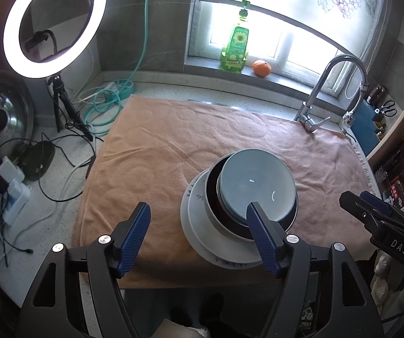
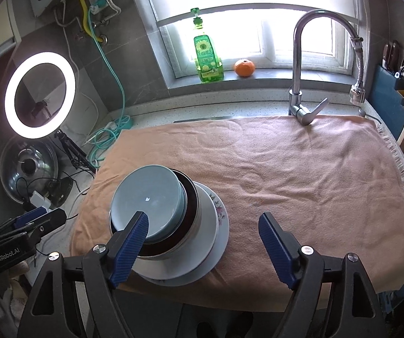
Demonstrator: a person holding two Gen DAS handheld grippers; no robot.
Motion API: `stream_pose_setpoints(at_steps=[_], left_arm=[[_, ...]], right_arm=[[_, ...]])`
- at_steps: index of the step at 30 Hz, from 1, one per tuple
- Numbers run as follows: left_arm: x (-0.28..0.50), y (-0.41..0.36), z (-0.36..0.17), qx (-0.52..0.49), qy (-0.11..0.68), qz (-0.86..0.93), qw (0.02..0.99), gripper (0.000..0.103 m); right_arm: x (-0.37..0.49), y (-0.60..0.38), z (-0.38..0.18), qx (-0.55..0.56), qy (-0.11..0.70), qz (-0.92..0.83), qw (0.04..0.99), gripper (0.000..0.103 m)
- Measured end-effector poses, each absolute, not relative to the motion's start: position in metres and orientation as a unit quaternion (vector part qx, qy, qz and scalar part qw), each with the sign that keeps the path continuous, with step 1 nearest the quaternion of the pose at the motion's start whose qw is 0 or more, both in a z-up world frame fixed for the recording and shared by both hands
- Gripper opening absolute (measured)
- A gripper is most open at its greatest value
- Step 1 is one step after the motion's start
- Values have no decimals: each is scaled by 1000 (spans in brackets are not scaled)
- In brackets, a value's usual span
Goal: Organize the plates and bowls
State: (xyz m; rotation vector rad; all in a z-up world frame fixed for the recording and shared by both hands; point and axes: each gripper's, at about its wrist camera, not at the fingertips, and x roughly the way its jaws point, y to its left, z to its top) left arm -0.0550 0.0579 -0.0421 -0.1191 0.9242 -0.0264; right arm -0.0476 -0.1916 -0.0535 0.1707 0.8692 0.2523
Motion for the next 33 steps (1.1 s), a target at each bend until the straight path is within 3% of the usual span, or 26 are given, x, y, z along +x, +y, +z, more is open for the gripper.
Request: stream_pose_setpoints(at_steps=[33], left_arm=[[-60,65,-34,-56,435,-46,898,71]], right_arm=[[-60,-184,-44,98,413,92,901,77]])
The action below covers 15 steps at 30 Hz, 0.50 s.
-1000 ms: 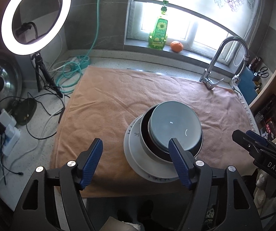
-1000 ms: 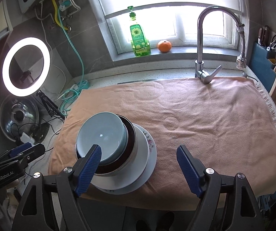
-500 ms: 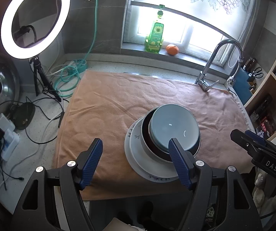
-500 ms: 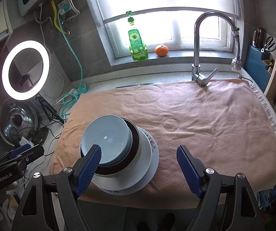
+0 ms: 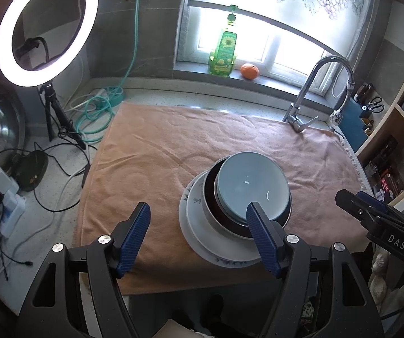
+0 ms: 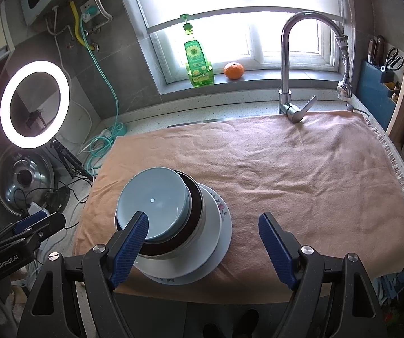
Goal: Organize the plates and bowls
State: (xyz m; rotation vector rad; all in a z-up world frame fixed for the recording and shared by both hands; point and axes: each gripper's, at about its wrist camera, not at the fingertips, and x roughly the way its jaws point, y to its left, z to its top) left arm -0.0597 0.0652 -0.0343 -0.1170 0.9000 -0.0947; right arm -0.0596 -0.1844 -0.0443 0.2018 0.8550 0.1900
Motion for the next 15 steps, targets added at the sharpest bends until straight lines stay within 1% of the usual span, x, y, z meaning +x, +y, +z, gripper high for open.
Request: stream_pose_setpoints(at_steps=[15], left_arm=[[-57,65,-37,-66,442,-40,894,71]], right_arm=[[-58,-189,-51,95,420,91,898,77]])
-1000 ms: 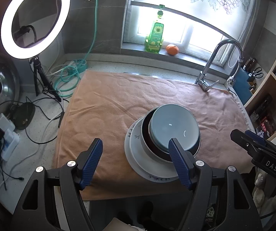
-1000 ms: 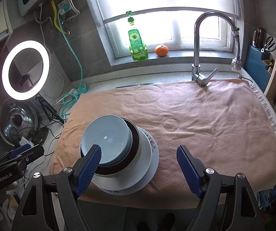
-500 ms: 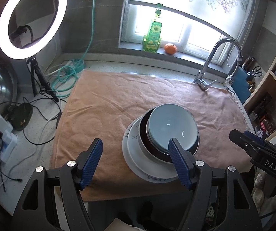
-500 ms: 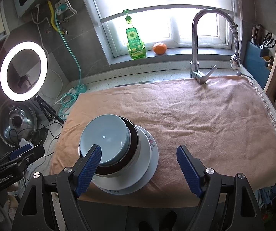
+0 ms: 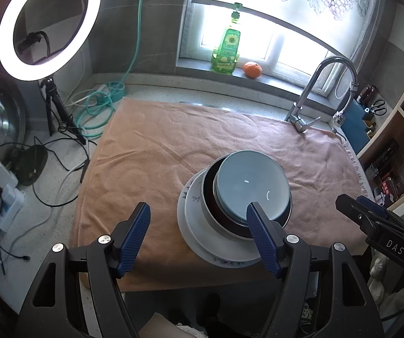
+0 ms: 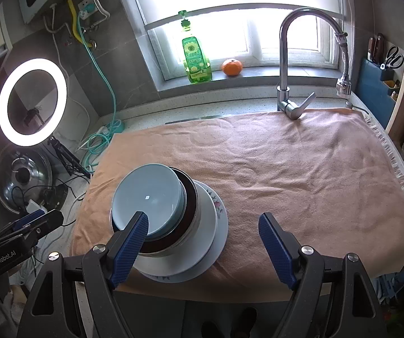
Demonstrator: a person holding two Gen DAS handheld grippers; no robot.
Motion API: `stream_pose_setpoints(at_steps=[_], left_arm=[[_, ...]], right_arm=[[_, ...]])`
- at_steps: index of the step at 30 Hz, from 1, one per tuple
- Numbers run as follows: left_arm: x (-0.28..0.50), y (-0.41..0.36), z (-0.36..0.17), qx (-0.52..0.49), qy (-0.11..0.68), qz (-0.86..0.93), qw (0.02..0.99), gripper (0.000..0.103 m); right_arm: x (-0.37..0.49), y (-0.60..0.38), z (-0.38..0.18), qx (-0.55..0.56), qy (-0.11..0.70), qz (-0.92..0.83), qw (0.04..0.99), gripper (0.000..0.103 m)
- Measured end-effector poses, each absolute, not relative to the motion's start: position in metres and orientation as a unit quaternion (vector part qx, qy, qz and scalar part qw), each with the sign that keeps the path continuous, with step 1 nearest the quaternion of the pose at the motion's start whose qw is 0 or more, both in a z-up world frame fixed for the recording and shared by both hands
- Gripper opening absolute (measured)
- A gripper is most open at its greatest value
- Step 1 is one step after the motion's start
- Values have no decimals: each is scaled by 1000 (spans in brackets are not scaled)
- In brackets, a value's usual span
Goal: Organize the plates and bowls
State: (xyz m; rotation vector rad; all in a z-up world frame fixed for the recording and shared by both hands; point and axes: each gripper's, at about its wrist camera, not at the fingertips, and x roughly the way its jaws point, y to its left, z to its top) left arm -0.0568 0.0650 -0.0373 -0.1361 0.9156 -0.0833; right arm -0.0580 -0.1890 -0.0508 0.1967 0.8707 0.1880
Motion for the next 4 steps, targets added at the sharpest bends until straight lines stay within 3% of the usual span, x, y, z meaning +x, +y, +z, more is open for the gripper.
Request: stream_pose_setpoints(at_steps=[4], left_arm=[[-58,62,-35,-59,433,-41,899,71]], right_arm=[[-58,-191,-51,96,422,90,897,77]])
